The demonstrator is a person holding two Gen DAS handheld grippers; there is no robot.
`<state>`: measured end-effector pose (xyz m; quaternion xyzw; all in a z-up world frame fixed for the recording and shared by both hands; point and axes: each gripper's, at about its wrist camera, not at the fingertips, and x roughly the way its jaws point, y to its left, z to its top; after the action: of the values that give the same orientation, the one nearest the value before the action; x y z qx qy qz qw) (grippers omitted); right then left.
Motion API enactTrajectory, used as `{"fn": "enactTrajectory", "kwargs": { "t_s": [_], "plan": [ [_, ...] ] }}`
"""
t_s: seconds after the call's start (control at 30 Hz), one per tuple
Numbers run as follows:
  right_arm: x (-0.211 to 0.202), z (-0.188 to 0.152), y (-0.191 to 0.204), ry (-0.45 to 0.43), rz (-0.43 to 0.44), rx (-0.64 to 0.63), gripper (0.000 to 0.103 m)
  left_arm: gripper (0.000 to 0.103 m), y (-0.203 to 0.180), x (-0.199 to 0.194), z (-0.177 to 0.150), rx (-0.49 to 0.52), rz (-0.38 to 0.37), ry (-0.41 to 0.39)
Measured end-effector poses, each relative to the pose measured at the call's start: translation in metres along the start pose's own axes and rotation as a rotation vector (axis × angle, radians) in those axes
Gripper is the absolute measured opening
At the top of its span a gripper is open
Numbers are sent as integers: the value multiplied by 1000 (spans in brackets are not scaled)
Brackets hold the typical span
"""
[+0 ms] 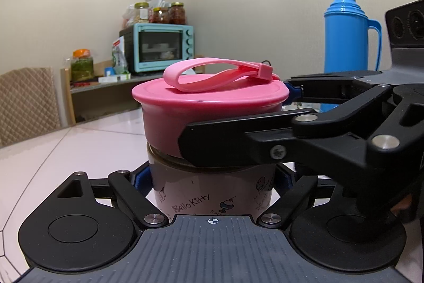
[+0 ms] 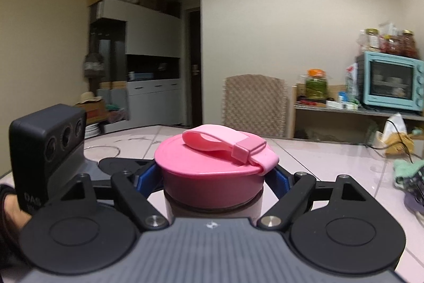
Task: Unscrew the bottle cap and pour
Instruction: 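Twist the pink lid with the right gripper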
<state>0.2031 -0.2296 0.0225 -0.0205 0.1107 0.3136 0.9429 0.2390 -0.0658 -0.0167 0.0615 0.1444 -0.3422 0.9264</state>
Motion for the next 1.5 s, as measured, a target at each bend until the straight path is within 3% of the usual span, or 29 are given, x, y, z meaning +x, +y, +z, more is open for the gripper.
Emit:
{"fn": "enactTrajectory", "kwargs": {
  "t_s": [0.27,0.53,0.67,0.73,1.03,1.5],
  "plan": [
    [1,3,-26,14,178,-28,85,90,0,0,0,1,-1,-1],
    [-2,7,-30,17,231,-49,85,90,0,0,0,1,-1,-1],
    [-6,8,-26,21,208,-38,87,90,0,0,0,2,-1,-1],
    [-10,8,-19,37,162,-51,91,90,0,0,0,1,-1,-1],
    [-20,2,3,33,-2,-10,91,90,0,0,0,2,0,-1],
    [-11,-1,21,5,-109,62,91,90,0,0,0,2,-1,-1]
  ]
}}
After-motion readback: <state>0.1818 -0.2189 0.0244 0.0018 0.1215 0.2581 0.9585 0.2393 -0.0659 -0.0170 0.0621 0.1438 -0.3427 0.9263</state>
